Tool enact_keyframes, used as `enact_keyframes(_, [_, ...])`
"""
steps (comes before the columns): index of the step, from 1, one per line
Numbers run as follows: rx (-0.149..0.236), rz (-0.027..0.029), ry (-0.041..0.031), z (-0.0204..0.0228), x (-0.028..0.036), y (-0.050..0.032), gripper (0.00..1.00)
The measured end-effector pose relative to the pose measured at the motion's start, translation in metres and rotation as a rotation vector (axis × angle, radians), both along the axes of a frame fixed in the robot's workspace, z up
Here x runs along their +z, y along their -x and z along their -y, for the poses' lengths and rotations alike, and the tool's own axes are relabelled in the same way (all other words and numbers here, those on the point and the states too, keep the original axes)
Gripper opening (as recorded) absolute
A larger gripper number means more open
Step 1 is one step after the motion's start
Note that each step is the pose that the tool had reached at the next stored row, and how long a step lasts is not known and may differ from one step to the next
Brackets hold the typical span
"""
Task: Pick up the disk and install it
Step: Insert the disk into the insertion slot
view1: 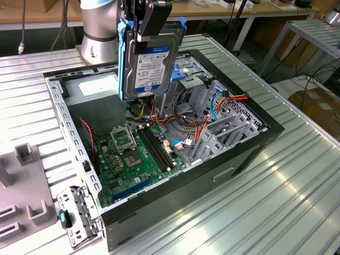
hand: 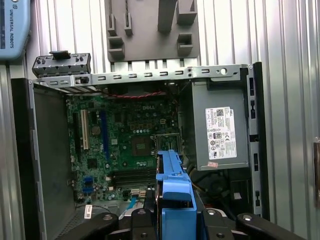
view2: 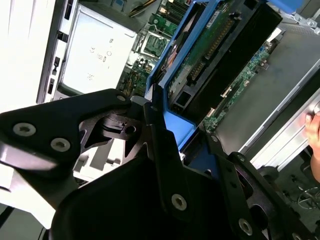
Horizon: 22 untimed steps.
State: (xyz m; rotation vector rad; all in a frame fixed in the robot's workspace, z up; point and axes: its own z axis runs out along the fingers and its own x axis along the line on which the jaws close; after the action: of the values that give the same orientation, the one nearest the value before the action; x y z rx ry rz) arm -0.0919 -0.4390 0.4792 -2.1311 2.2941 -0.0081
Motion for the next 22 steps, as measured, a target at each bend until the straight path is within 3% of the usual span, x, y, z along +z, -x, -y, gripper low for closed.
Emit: enact_keyframes(22, [0.000,0.0000,0.0000,0.0141,0.0000,0.0000,0.37])
